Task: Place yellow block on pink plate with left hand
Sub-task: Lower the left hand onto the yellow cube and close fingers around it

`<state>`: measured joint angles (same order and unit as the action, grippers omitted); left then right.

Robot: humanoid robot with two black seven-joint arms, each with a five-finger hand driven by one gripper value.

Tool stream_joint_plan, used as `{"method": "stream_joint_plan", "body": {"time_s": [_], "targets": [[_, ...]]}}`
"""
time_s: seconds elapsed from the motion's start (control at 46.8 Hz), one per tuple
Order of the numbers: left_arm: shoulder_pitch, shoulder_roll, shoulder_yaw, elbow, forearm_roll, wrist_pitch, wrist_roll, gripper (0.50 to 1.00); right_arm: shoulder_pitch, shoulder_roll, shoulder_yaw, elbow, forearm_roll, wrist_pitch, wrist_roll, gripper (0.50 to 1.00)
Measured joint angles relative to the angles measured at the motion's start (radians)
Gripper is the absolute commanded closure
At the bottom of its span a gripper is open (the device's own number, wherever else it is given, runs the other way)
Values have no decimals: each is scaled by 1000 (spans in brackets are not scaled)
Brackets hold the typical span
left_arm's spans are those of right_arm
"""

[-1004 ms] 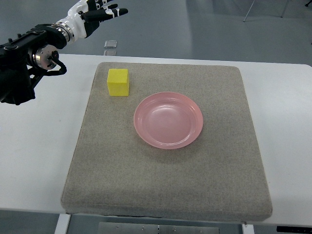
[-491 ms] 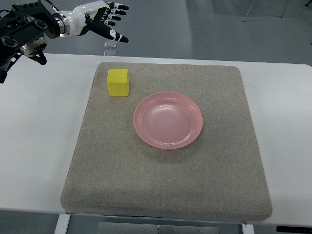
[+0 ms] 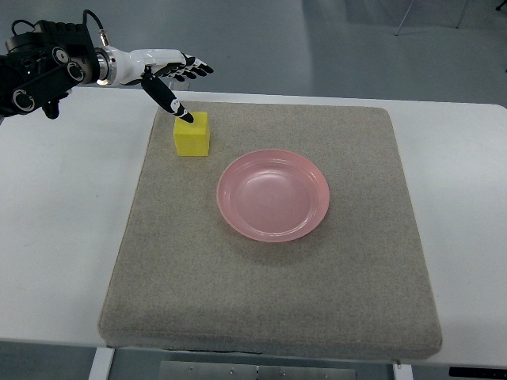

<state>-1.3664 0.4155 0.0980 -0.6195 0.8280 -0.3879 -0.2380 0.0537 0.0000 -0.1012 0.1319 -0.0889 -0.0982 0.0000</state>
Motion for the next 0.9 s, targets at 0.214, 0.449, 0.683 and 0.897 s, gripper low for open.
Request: {"method": "stream_joint_plan", "body": {"time_s": [0.214,0.449,0.683,0.897], "targets": [[5,-1,78,-2,24,-1,-48,525,0,0,0,0,0,0,0,576],[12,-7,118,3,56,14,-68,529,0,0,0,0,0,0,0,576],[27,-17,118,17,57,47,-68,542,0,0,0,0,0,0,0,576],[45,-54,118,43,80,93,-68,555,0,0,0,0,0,0,0,576]]}}
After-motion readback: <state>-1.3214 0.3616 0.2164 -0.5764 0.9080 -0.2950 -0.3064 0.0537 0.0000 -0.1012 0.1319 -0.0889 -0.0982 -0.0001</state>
